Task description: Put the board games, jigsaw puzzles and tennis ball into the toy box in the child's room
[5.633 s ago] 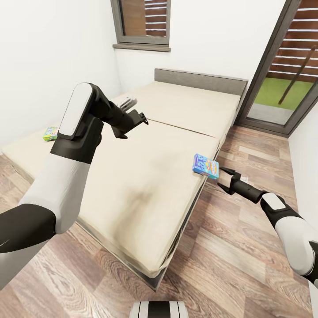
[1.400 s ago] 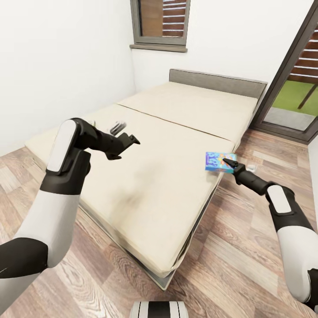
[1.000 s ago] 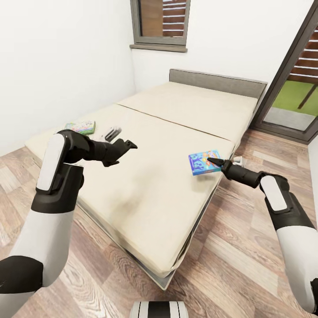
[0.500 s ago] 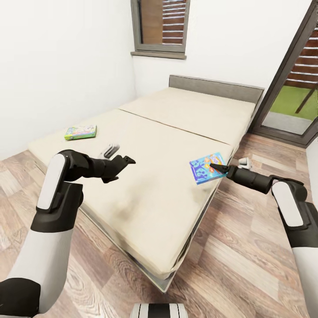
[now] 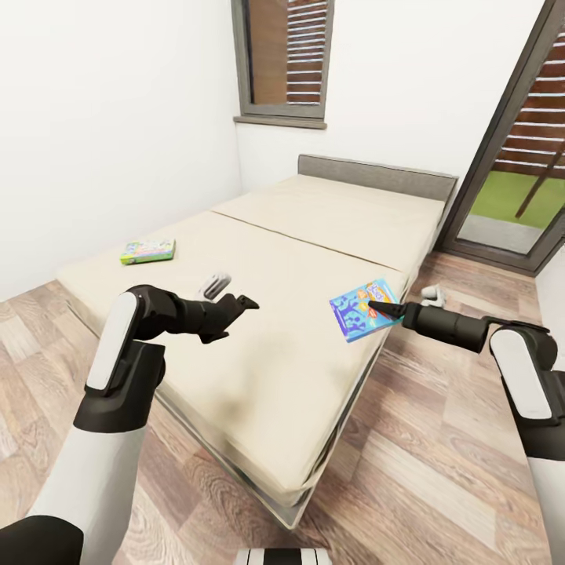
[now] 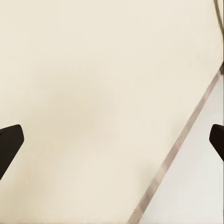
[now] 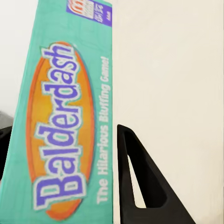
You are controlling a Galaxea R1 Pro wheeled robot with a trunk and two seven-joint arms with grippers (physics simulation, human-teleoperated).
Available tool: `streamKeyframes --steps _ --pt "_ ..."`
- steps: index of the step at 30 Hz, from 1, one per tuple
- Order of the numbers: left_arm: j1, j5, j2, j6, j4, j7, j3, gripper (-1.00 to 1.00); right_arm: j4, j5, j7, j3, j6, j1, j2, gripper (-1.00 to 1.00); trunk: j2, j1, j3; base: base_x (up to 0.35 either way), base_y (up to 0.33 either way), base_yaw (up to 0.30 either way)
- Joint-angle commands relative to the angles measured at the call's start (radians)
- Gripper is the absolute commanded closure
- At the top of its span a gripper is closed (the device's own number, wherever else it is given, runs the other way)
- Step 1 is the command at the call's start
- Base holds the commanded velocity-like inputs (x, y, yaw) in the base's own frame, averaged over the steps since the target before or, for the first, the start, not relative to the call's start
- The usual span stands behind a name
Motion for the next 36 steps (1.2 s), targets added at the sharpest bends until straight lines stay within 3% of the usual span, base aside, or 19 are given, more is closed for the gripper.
streamKeyframes --steps 1,4,5,8,30,36 --pt "0.001 0.007 -0.003 0.008 -0.001 0.008 0.001 -1.0 -0.006 0.012 0.008 -0.001 0.004 0.0 0.0 1.0 0.007 -0.004 0.004 0.0 0.0 -0.079" --pt "0.006 0.006 -0.003 0.008 -0.001 -0.006 0.001 -1.0 -0.023 0.012 0.008 -0.002 0.006 0.0 -0.001 1.0 0.028 -0.016 0.018 0.0 0.0 -0.081" --pt "0.025 0.004 0.002 0.008 0.0 -0.054 0.011 -1.0 -0.042 0.012 0.008 -0.004 0.035 0.001 -0.002 1.0 0.035 -0.019 0.022 0.0 0.0 -0.021" --pt "0.044 -0.011 0.003 0.005 0.002 -0.064 0.014 -1.0 -0.061 0.012 0.008 -0.005 0.045 0.001 -0.002 1.0 0.056 -0.031 0.037 0.0 0.0 -0.01" --pt "0.051 -0.021 0.006 0.002 0.005 -0.064 0.014 -1.0 -0.074 0.009 0.009 -0.006 0.045 0.008 0.0 1.0 0.21 -0.115 0.121 0.0 0.0 0.015" --pt "0.052 -0.055 0.004 0.001 0.01 -0.065 0.013 -1.0 -0.077 0.009 0.009 -0.005 0.045 0.009 0.0 1.0 0.252 -0.138 0.14 0.0 0.0 0.238"
